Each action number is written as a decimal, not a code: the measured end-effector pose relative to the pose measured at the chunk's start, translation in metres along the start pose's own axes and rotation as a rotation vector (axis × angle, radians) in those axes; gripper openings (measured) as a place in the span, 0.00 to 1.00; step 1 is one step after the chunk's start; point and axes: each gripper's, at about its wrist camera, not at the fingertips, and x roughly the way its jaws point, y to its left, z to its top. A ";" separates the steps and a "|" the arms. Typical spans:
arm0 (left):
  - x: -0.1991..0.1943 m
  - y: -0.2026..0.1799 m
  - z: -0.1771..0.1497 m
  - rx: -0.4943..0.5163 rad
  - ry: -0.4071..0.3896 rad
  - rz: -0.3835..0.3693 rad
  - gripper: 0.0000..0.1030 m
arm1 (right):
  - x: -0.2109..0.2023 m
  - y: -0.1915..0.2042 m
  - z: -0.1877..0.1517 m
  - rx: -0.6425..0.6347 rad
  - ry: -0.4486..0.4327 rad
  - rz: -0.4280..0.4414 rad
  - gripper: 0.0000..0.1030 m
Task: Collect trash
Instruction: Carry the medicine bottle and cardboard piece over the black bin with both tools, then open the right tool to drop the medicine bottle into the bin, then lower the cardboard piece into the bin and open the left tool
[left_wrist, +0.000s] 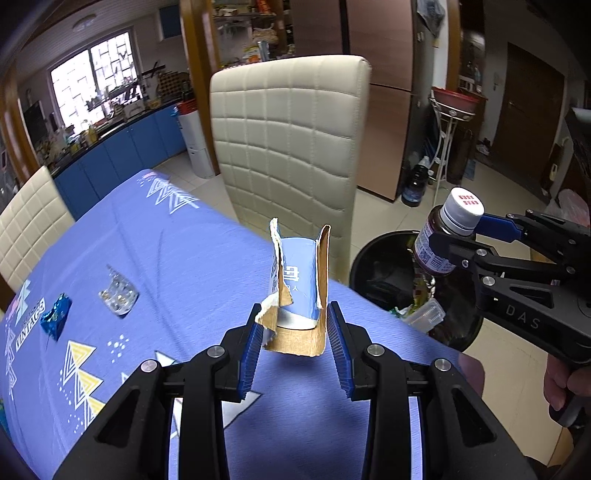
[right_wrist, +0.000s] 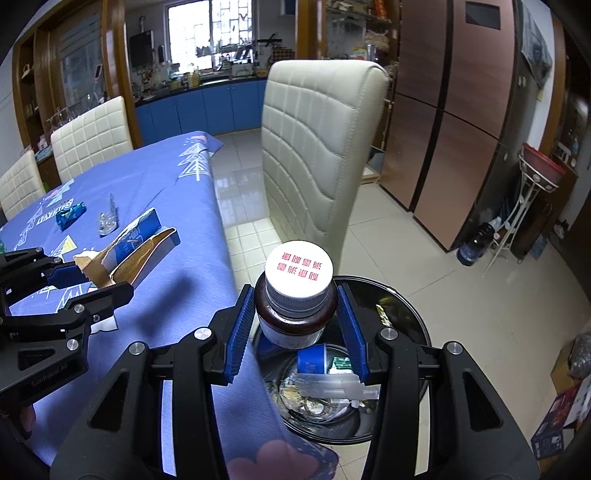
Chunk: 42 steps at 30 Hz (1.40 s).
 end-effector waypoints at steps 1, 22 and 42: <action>0.000 -0.004 0.002 0.007 -0.001 -0.003 0.33 | -0.001 -0.002 -0.001 0.003 -0.001 -0.003 0.46; 0.001 -0.054 0.029 0.105 -0.031 -0.056 0.33 | -0.013 -0.048 -0.004 0.073 -0.026 -0.072 0.46; 0.016 -0.061 0.034 0.113 -0.009 -0.064 0.33 | 0.004 -0.069 0.021 0.098 -0.055 -0.104 0.61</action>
